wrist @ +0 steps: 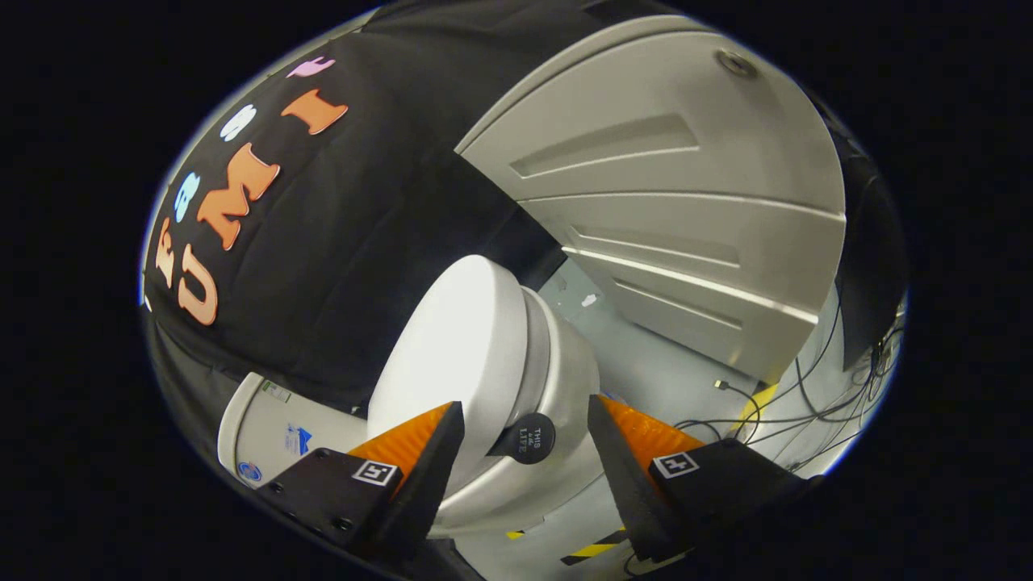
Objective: Open the toilet lid.
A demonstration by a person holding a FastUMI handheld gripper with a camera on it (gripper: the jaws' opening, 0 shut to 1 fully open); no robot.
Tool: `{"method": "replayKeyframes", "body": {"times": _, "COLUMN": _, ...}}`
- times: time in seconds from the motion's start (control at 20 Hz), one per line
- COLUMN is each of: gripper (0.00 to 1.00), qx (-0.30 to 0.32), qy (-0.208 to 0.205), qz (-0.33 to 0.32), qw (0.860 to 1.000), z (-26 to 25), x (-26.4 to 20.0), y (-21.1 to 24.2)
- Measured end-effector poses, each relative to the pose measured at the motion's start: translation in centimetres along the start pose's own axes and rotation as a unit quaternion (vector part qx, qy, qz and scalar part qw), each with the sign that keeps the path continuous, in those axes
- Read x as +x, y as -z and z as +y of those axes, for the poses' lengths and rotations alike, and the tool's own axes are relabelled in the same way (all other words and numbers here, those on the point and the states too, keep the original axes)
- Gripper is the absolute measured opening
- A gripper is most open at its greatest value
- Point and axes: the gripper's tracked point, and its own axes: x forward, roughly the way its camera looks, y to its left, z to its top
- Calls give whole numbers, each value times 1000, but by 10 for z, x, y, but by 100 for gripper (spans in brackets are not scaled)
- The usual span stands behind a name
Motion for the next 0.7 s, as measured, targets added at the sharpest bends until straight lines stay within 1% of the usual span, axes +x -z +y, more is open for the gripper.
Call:
{"method": "replayKeyframes", "body": {"times": 0.25, "gripper": 96, "qx": 60, "qy": -16, "qz": 23, "qw": 998, "z": -11, "x": 14, "y": 16}}
{"method": "replayKeyframes", "body": {"times": 0.4, "gripper": 85, "qx": 95, "qy": -31, "qz": 36, "qw": 994, "z": -13, "x": 21, "y": 25}}
{"method": "replayKeyframes", "body": {"times": 0.45, "gripper": 78, "qx": 105, "qy": -32, "qz": 41, "qw": 993, "z": -15, "x": 22, "y": 28}}
{"method": "replayKeyframes", "body": {"times": 0.55, "gripper": 73, "qx": 125, "qy": -48, "qz": 52, "qw": 990, "z": -11, "x": 25, "y": 31}}
{"method": "replayKeyframes", "body": {"times": 0.6, "gripper": 68, "qx": 133, "qy": -50, "qz": 53, "qw": 988, "z": -11, "x": 26, "y": 32}}
{"method": "replayKeyframes", "body": {"times": 0.65, "gripper": 56, "qx": 141, "qy": -55, "qz": 51, "qw": 987, "z": -10, "x": 29, "y": 31}}
{"method": "replayKeyframes", "body": {"times": 0.7, "gripper": 51, "qx": 146, "qy": -59, "qz": 52, "qw": 986, "z": -8, "x": 31, "y": 30}}
